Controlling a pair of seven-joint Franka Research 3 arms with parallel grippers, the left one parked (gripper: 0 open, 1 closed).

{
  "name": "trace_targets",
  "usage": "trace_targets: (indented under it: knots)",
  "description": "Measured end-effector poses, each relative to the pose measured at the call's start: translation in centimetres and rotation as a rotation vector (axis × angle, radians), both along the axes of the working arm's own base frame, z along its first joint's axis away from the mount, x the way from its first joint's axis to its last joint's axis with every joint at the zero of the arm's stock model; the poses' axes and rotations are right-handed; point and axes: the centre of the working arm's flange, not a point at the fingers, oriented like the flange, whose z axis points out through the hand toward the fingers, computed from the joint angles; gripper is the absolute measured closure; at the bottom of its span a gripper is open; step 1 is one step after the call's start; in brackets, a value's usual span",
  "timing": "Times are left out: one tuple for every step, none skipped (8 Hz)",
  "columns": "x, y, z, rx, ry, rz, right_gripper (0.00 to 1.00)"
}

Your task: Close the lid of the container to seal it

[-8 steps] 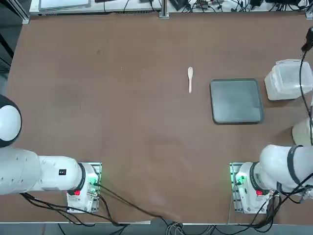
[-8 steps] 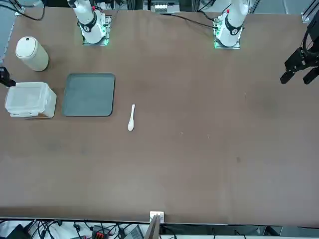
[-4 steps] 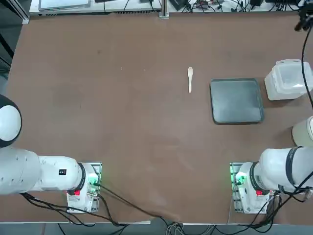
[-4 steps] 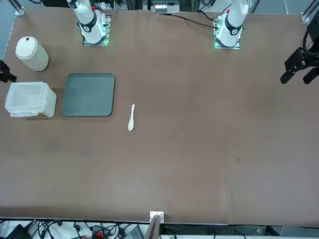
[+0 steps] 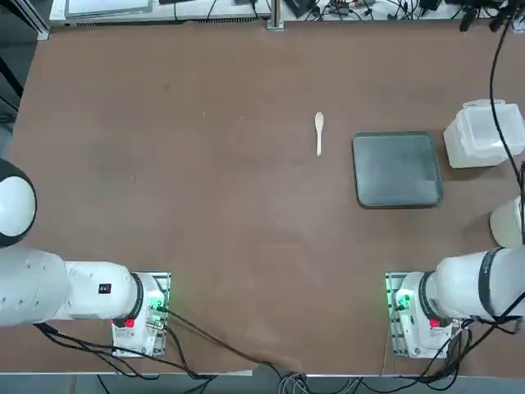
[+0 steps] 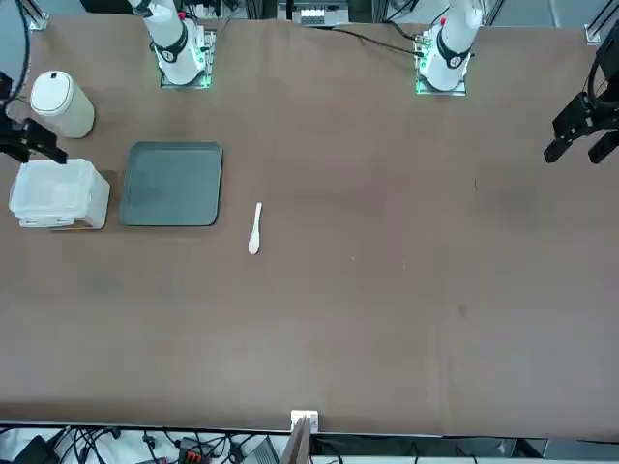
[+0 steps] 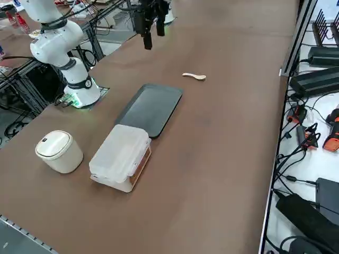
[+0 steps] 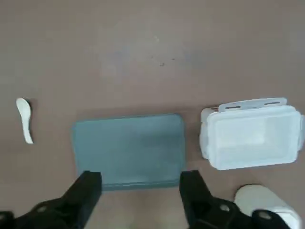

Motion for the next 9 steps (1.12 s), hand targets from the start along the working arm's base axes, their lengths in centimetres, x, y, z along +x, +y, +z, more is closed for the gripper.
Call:
trace_targets:
  knots:
    - [0.2,1.3,0.8,0.024,-0.018,-0.023,0.0]
    - [0.3,2.0,1.5,0.06,-0.033,-0.034,0.0]
    - [0.3,2.0,2.0,0.079,-0.044,-0.038,0.0]
    - [0.4,1.9,2.7,0.08,-0.058,-0.041,0.0]
    - [0.5,1.8,3.4,0.078,-0.073,-0.041,0.0]
    - [0.5,1.7,3.8,0.074,-0.078,-0.042,0.0]
    - [0.5,1.6,3.7,0.065,-0.074,-0.042,0.0]
    - [0.6,1.5,3.5,0.053,-0.067,-0.041,0.0]
    - [0.6,1.6,3.3,0.046,-0.061,-0.039,0.0]
